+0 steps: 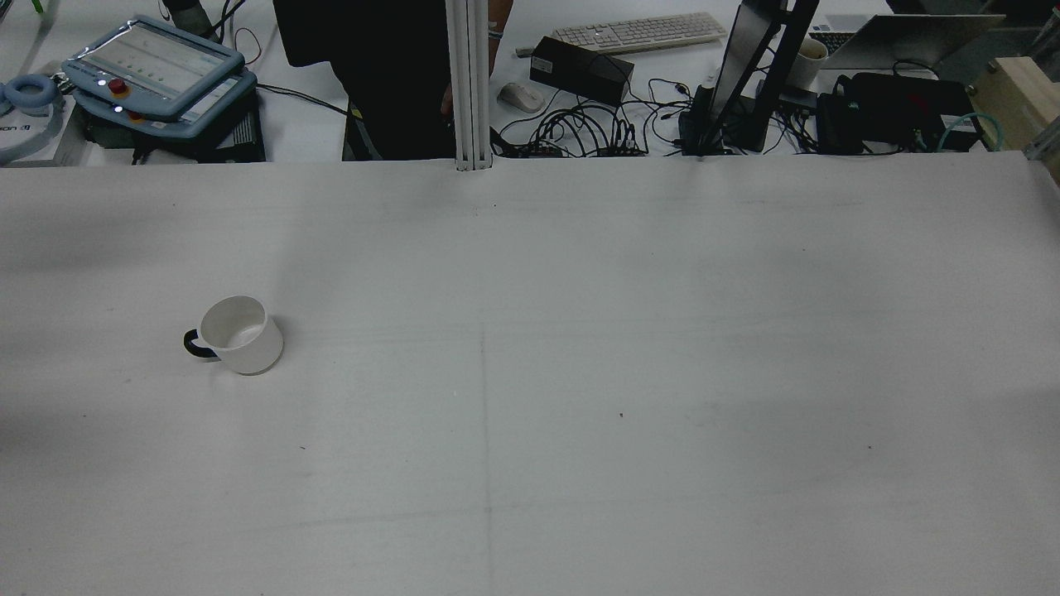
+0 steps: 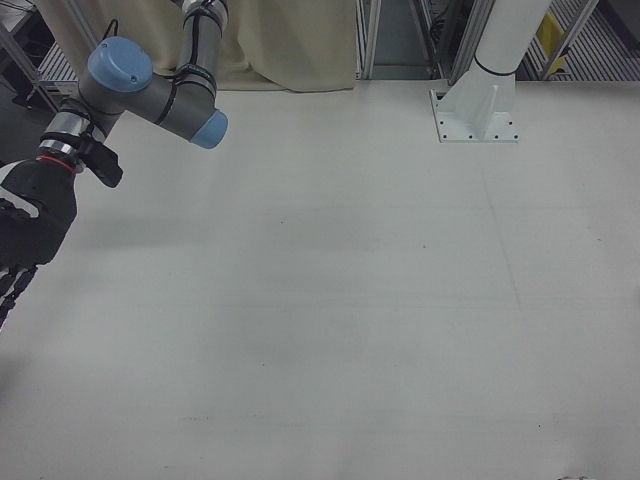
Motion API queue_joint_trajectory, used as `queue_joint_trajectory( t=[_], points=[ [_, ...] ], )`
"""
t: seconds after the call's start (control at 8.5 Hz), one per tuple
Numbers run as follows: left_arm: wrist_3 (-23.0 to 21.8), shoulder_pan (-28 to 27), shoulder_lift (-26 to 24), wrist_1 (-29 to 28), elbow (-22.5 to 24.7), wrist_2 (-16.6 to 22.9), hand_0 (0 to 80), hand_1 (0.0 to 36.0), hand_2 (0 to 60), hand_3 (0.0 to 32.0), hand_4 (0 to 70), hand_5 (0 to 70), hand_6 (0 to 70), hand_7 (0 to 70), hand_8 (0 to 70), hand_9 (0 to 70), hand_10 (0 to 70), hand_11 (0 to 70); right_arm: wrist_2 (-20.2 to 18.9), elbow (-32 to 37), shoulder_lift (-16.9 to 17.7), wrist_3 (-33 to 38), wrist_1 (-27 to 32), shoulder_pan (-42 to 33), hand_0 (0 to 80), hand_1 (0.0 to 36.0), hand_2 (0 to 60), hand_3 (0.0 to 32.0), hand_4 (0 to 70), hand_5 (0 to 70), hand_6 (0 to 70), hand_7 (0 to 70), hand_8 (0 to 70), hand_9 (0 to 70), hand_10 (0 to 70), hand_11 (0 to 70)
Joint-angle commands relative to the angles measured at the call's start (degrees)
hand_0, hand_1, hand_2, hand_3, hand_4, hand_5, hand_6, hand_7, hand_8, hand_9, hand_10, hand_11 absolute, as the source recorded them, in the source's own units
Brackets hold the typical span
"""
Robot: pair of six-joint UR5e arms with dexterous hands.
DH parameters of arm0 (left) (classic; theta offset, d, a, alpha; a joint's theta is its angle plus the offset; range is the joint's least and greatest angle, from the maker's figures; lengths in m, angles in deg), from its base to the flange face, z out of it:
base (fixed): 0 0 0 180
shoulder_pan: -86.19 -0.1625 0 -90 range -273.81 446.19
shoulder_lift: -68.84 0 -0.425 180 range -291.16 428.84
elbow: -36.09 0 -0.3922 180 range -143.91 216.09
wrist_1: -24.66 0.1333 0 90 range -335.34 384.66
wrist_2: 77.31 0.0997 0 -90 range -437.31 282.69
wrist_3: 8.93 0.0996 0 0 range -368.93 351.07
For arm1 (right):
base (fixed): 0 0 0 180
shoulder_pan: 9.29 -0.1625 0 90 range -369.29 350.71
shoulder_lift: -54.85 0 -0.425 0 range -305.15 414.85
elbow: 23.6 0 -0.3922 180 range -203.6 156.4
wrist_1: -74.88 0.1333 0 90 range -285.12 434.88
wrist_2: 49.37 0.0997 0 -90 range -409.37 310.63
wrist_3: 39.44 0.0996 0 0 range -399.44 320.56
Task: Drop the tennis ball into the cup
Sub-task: 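Move the left hand holding the yellow tennis ball over the white mug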
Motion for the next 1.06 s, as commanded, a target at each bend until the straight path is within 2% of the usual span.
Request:
queue_joint_trajectory(
  t=[0.0, 0.12, 0.35, 0.59, 0.94],
  points=[
    [0.26, -2.55, -0.05, 1.22, 3.81, 0.00, 80.0, 36.0, 60.0, 0.0, 66.3, 25.5, 39.3, 70.0, 68.2, 70.0, 70.0, 70.0, 0.00, 0.00, 0.00, 0.00, 0.00, 0.00, 0.0, 0.0, 0.0, 0.0, 0.0, 0.0, 0.0, 0.0, 0.0, 0.0, 0.0, 0.0],
    [0.35, -6.06, -0.14, 2.28, 6.36, -0.09, 80.0, 36.0, 60.0, 0.0, 65.3, 25.3, 38.7, 70.0, 67.3, 70.0, 70.0, 70.0, 0.00, 0.00, 0.00, 0.00, 0.00, 0.00, 0.0, 0.0, 0.0, 0.0, 0.0, 0.0, 0.0, 0.0, 0.0, 0.0, 0.0, 0.0],
    [0.53, -15.80, -0.14, 1.16, 7.09, -0.35, 80.0, 36.0, 60.0, 0.0, 63.3, 25.1, 38.0, 70.0, 66.4, 70.0, 70.0, 70.0, 0.00, 0.00, 0.00, 0.00, 0.00, 0.00, 0.0, 0.0, 0.0, 0.0, 0.0, 0.0, 0.0, 0.0, 0.0, 0.0, 0.0, 0.0],
    [1.49, -22.66, -0.14, 0.97, 6.92, -0.35, 80.0, 36.0, 60.0, 0.0, 61.9, 24.9, 37.4, 70.0, 65.3, 70.0, 70.0, 70.0, 0.00, 0.00, 0.00, 0.00, 0.00, 0.00, 0.0, 0.0, 0.0, 0.0, 0.0, 0.0, 0.0, 0.0, 0.0, 0.0, 0.0, 0.0],
    [2.64, -24.20, 0.13, 0.71, 6.48, -0.26, 80.0, 36.0, 60.0, 0.0, 61.0, 24.8, 37.1, 70.0, 64.7, 70.0, 70.0, 70.0, 0.00, 0.00, 0.00, 0.00, 0.00, 0.00, 0.0, 0.0, 0.0, 0.0, 0.0, 0.0, 0.0, 0.0, 0.0, 0.0, 0.0, 0.0]
  ],
)
